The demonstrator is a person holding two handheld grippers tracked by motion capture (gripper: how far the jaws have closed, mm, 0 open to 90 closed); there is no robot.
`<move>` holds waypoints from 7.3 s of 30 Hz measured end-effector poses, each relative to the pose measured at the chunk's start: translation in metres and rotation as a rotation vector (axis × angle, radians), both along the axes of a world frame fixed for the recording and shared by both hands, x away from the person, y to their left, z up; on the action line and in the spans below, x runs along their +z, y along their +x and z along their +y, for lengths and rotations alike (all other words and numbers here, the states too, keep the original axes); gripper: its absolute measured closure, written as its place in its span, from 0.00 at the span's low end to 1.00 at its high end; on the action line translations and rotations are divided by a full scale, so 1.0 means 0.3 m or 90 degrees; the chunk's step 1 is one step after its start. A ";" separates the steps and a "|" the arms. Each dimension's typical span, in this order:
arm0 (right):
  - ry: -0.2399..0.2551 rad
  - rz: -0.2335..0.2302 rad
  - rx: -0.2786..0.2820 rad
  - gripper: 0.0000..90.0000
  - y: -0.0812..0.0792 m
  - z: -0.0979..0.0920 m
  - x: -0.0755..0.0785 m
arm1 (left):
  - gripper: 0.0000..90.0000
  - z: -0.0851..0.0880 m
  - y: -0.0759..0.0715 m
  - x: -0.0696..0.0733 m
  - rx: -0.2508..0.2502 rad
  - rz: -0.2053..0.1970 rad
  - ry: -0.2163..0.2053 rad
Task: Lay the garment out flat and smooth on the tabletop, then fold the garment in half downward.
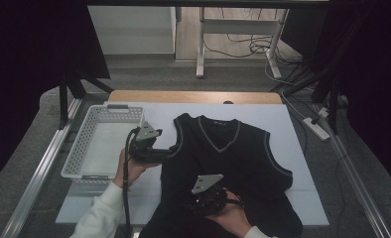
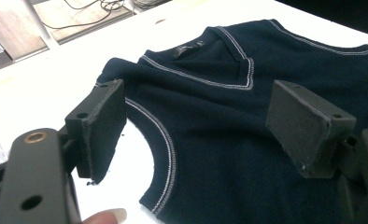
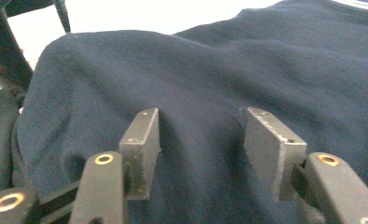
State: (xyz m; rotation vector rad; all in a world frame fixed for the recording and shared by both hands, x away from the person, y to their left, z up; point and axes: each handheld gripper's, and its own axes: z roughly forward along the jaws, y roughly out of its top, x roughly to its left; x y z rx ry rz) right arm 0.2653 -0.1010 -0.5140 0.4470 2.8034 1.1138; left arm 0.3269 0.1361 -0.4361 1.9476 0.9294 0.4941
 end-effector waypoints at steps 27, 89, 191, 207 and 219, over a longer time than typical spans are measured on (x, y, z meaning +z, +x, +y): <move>0.022 0.030 0.137 0.95 -0.157 0.076 -0.020 | 0.23 -0.004 0.003 -0.003 -0.001 0.001 0.002; 0.158 -0.069 -0.217 0.41 0.122 -0.489 0.187 | 0.21 -0.059 0.100 -0.038 -0.004 0.030 0.004; 0.097 -0.026 -0.231 0.38 0.165 -0.489 0.107 | 0.28 -0.152 0.555 -0.271 0.009 0.271 0.206; 0.098 -0.031 -0.234 0.38 0.164 -0.493 0.112 | 0.84 -0.229 0.484 -0.229 -0.032 0.233 0.247; 0.109 -0.035 -0.244 0.38 0.167 -0.507 0.122 | 0.84 -0.179 0.410 -0.165 -0.041 0.175 0.149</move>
